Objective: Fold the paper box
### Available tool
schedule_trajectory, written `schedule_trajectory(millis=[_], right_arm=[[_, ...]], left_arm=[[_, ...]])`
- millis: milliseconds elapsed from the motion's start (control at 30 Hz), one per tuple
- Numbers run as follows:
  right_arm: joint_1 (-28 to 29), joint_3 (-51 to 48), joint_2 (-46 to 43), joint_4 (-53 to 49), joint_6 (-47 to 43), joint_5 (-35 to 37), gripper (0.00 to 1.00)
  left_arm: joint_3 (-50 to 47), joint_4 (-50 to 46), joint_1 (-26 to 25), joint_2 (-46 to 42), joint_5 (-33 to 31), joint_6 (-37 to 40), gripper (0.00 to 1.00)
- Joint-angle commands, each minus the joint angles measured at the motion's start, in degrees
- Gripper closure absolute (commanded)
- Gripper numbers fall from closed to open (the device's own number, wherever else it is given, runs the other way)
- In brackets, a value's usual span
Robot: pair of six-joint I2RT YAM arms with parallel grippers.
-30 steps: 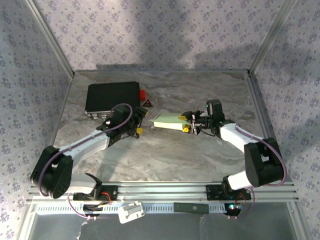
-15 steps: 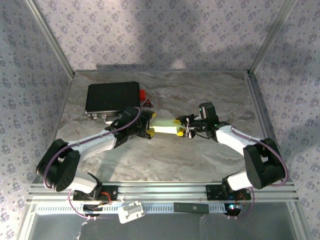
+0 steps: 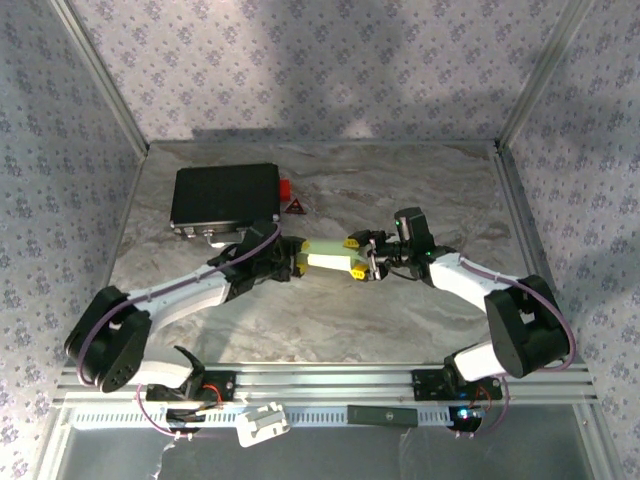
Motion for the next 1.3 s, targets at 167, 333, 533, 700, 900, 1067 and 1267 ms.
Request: schedule_trajectory(millis=[167,333,533,700,900,1067,1267], right_arm=[[-0.2,6.3,-4.2,-15.3,-15.7,4.0,0.22],[0.1,11.8,-11.3,-29.3,-29.8,14.0,0.22],[5.3,12.4,-17.3,-36.2,-44.0,27.7,0.28],[14.7,9.0,-22.5,-34.1,-48.9,37.0,0.29],[27.3,8.6,-21.4,-31.8,-48.9,46.3,0.28],[31.8,12.5,-14.9,-31.2,-49.4,48.9,0.29],[33.3,17.1,-8.8,-30.4,-57.9,50.0,0.34]], left_arm=[[7.3,-32.3,-0.8,-7.2,-5.8,-4.3,0.66],[11.7,-49.6,-0.9,-9.3,-8.5,-5.6,0.66],[10.3,-57.2,-0.4,-10.7,-9.9,-9.4,0.66],[9.7,-62.3,1.3,-10.7,-10.7,-10.8,0.66],[9.5,-64.7,3.8,-8.3,-9.9,-10.9,0.66],[8.5,-64.4,6.3,-4.6,-8.5,-10.7,0.66],[8.5,-63.7,9.2,-2.0,-7.0,-10.8,0.62]])
